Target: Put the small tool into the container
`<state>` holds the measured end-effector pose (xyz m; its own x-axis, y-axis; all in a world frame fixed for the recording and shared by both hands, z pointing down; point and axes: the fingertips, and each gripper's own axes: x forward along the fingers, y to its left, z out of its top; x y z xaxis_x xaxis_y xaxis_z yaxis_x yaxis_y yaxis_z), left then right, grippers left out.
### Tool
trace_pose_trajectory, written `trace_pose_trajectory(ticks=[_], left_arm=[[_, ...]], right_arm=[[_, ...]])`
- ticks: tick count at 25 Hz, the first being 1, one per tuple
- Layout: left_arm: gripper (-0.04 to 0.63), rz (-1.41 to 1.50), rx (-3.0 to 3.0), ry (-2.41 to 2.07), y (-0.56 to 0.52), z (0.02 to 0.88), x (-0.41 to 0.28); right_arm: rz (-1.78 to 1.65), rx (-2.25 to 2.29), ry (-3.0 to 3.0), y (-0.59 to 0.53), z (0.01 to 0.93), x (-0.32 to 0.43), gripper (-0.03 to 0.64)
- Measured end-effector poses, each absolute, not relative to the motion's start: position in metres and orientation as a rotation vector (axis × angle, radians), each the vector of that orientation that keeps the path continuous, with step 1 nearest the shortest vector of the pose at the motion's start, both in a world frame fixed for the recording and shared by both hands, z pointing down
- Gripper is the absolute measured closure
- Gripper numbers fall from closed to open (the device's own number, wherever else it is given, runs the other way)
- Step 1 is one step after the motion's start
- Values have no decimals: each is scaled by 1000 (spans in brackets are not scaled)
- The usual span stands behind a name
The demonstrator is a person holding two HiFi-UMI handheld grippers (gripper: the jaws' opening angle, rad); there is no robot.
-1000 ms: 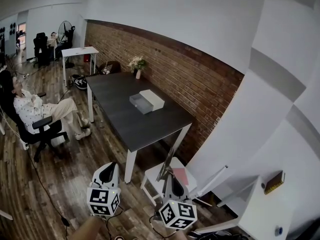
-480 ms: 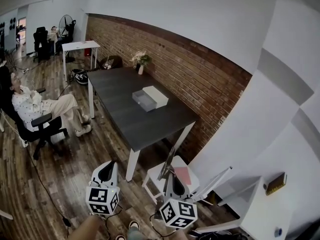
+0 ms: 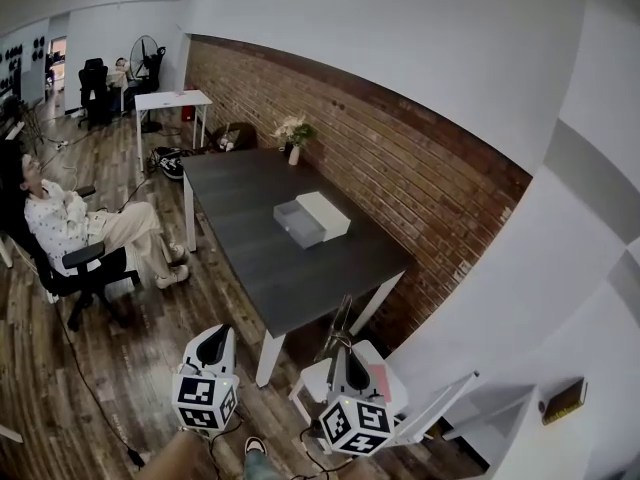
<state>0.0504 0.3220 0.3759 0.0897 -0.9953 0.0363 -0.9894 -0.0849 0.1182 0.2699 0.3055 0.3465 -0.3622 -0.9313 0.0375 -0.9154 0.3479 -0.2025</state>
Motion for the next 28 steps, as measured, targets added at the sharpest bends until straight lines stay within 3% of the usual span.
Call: trace_pose_trajectory(ticks=[15,28], left_arm=[[586,-62,2215,-2119,141,360,32],[586,-60,2175,-2083,58,394,-2]], right_arm=[[-287,-1642,2551,103,336,251,611],[-368,-1724,2544,22,376,233,611]])
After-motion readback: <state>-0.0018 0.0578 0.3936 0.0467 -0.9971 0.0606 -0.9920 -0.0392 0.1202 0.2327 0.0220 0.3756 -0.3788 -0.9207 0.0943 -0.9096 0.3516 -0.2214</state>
